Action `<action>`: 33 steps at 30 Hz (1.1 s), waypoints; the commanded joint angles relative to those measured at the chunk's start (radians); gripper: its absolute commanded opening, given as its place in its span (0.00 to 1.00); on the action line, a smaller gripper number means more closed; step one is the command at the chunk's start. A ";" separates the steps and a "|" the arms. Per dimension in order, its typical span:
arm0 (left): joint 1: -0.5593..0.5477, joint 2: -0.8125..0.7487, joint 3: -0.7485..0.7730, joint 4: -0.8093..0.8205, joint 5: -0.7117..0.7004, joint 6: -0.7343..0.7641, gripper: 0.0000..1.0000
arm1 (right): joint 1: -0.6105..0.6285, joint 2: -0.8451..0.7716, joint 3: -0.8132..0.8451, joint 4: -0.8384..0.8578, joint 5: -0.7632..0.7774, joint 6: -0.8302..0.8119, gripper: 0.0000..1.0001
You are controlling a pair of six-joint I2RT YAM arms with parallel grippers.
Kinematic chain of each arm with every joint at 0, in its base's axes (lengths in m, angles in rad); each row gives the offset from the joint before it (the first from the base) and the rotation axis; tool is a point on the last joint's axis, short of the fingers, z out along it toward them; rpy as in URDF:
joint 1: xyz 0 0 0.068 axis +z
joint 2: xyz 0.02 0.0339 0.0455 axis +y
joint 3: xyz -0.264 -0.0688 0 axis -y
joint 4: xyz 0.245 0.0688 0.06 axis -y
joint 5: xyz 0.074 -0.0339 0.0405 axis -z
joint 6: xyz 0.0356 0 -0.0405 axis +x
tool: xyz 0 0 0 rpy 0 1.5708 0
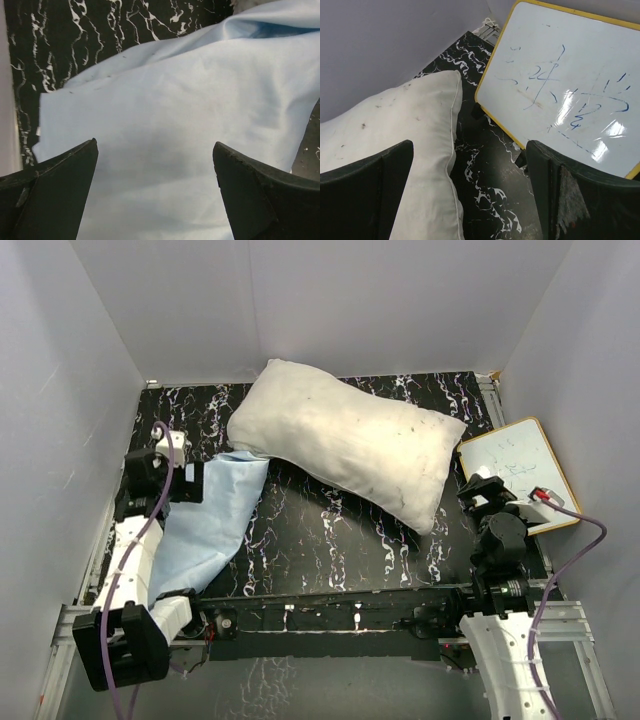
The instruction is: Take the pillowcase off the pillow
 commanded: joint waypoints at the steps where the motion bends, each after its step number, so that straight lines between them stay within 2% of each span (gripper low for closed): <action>1: 0.005 -0.061 -0.187 0.325 0.083 -0.155 0.97 | 0.000 0.069 -0.050 0.238 -0.010 -0.062 0.98; 7: 0.005 0.101 -0.396 0.801 0.164 -0.242 0.97 | 0.000 0.266 -0.200 0.544 -0.052 -0.165 0.98; 12: 0.005 0.349 -0.438 1.148 0.193 -0.294 0.97 | 0.001 0.501 -0.308 0.880 -0.033 -0.280 0.98; 15: 0.005 0.496 -0.452 1.327 0.216 -0.318 0.97 | 0.001 0.701 -0.370 1.164 -0.064 -0.345 0.98; 19: 0.004 0.613 -0.467 1.470 0.253 -0.322 0.97 | 0.001 0.975 -0.380 1.487 -0.104 -0.377 0.98; 21: -0.009 0.592 -0.458 1.403 0.245 -0.288 0.97 | 0.000 1.085 -0.374 1.619 -0.139 -0.383 0.98; 22: -0.017 0.599 -0.472 1.447 0.245 -0.284 0.97 | 0.000 1.144 -0.366 1.670 -0.167 -0.390 0.98; 24: -0.027 0.608 -0.526 1.533 0.230 -0.269 0.97 | 0.004 1.250 -0.373 1.798 -0.267 -0.445 0.98; 26: -0.032 0.668 -0.579 1.728 0.223 -0.292 0.97 | 0.009 1.337 -0.393 1.914 -0.401 -0.504 0.98; 27: -0.034 0.655 -0.568 1.693 0.220 -0.282 0.97 | 0.011 1.377 -0.397 1.982 -0.432 -0.520 0.98; 29: -0.050 0.631 -0.520 1.542 0.192 -0.256 0.97 | 0.013 1.356 -0.370 1.919 -0.419 -0.512 0.98; 31: -0.054 0.648 -0.534 1.614 0.188 -0.272 0.97 | 0.009 1.326 -0.277 1.662 -0.382 -0.483 0.98; 33: -0.054 0.627 -0.532 1.562 0.190 -0.259 0.97 | 0.000 1.343 -0.194 1.553 -0.347 -0.464 0.98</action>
